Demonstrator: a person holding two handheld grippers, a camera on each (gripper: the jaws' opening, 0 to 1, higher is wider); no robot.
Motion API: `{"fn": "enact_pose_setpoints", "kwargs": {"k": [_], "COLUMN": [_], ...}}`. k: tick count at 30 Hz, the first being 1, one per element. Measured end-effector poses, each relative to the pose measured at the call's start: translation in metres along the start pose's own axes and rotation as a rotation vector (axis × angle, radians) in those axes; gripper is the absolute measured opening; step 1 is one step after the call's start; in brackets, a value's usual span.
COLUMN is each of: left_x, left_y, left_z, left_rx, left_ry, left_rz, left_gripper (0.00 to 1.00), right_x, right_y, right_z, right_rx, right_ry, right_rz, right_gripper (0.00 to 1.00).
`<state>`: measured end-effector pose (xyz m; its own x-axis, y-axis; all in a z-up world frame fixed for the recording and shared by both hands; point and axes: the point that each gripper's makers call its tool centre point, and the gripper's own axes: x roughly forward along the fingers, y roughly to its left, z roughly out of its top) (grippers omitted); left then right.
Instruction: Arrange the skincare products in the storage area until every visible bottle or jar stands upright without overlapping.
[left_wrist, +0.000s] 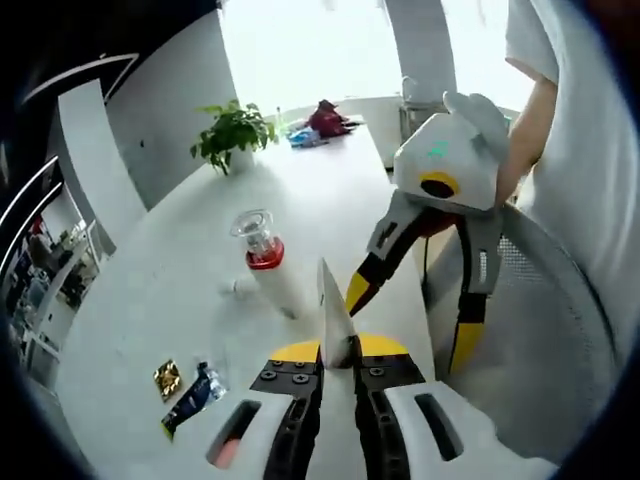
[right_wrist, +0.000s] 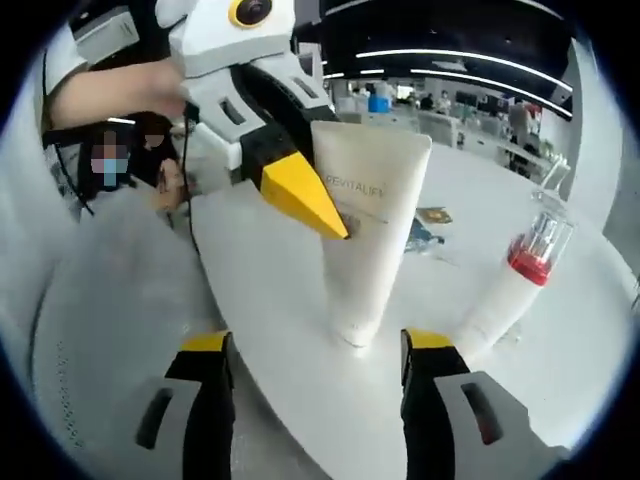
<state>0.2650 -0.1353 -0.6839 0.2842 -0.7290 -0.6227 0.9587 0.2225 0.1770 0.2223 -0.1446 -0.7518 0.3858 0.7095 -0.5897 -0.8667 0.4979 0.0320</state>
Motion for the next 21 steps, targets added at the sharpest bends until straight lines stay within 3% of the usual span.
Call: {"fn": "enact_pose_setpoints", "kwargs": {"k": [10,21], "left_x": [0.013,0.031], "left_y": [0.019,0.048], "left_z": [0.008,0.017], "left_rx": [0.030,0.050], "left_ry": [-0.010,-0.018], "left_rz": [0.018,0.038], "left_gripper": [0.16,0.16], "right_x": [-0.023,-0.032], "right_y": [-0.021,-0.028], "right_z": [-0.003,-0.007], "right_rx": [0.098,0.170], "right_ry": [0.004,0.005], "right_rz": [-0.115,-0.172], "right_gripper": [0.80,0.91]}}
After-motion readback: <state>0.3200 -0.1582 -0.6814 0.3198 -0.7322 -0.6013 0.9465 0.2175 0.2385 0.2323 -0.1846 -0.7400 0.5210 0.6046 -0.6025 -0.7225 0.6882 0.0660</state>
